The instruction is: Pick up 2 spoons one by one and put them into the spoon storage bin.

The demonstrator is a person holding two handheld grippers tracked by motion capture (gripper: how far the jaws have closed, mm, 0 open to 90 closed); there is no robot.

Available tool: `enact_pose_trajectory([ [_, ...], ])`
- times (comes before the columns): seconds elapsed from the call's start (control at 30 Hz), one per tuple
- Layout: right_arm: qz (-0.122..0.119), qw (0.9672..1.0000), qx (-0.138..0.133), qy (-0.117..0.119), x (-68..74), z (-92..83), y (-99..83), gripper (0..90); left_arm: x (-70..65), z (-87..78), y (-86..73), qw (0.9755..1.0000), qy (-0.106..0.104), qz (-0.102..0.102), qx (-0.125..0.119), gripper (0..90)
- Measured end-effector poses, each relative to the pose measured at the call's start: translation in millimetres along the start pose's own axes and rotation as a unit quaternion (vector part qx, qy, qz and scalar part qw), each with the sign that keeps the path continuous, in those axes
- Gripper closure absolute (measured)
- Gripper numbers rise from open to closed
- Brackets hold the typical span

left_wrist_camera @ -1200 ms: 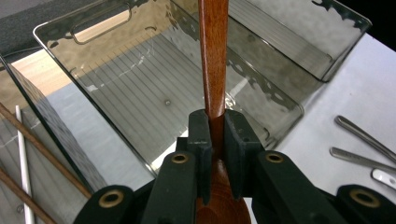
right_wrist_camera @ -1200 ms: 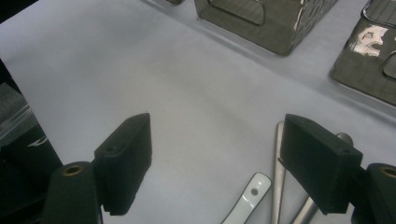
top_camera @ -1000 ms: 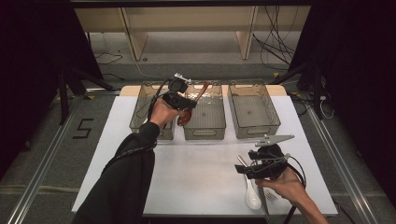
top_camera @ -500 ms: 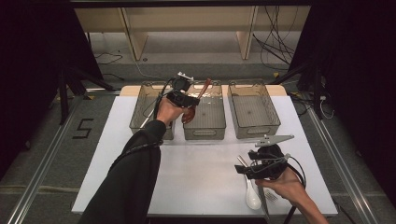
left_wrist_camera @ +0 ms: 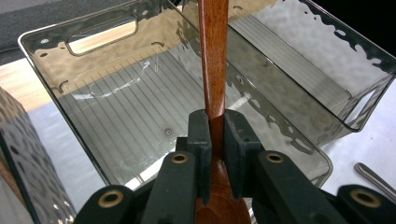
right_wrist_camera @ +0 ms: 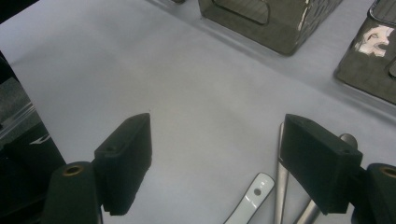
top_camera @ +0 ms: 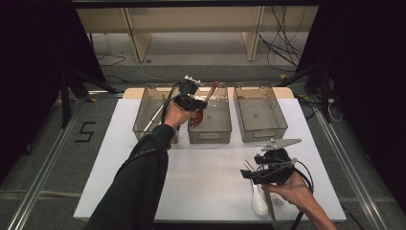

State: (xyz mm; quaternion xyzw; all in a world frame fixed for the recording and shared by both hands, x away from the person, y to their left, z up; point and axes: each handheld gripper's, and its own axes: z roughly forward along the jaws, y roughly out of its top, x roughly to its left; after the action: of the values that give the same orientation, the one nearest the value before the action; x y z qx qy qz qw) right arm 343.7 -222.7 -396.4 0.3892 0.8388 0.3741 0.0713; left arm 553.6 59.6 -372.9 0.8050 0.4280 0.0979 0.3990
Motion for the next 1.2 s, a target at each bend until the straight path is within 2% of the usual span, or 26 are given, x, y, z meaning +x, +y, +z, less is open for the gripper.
enact_pose_trajectory([
  [0.1,0.0,1.0,0.0,0.001,0.2,0.1,0.1,26.0,2.4,1.0,-1.5,0.9999,-0.005,-0.014,-0.007,80.8],
  [0.2,0.001,1.0,0.0,0.001,0.2,0.0,0.1,26.0,2.5,3.0,-2.6,0.9999,0.001,-0.011,-0.006,80.7],
  [0.37,0.002,1.0,-0.001,0.001,0.1,-0.5,0.3,26.0,5.7,4.3,-5.6,0.9994,0.008,-0.027,-0.018,78.7],
  [0.43,0.002,1.0,-0.002,0.0,0.0,-0.4,0.3,25.9,6.3,4.3,-6.3,0.9995,0.0,-0.029,-0.012,74.1],
  [0.57,0.002,1.0,-0.002,0.0,0.0,-0.6,0.3,25.8,4.7,-1.0,-5.8,0.9995,0.0,-0.028,-0.014,62.7],
  [0.67,0.003,1.0,-0.003,-0.001,0.4,-1.0,0.3,25.7,4.8,-10.5,-4.4,0.9996,0.0,-0.027,-0.004,53.0],
  [0.77,0.004,1.0,-0.003,-0.002,0.1,-1.1,0.4,25.7,5.1,-23.1,-4.3,0.9995,-0.002,-0.032,-0.007,45.1],
  [0.83,0.006,1.0,-0.002,-0.004,0.2,-0.9,0.3,25.7,4.8,-32.4,-5.3,0.9996,-0.003,-0.027,-0.007,40.8],
  [0.97,0.006,1.0,0.0,-0.005,0.5,-0.7,0.2,25.6,6.0,-49.6,-10.2,0.9997,-0.005,-0.019,-0.011,36.2],
  [1.2,0.008,0.9998,0.005,-0.017,0.5,0.7,-0.3,24.7,12.3,-79.0,-32.2,0.9986,-0.033,-0.032,-0.026,28.1],
])
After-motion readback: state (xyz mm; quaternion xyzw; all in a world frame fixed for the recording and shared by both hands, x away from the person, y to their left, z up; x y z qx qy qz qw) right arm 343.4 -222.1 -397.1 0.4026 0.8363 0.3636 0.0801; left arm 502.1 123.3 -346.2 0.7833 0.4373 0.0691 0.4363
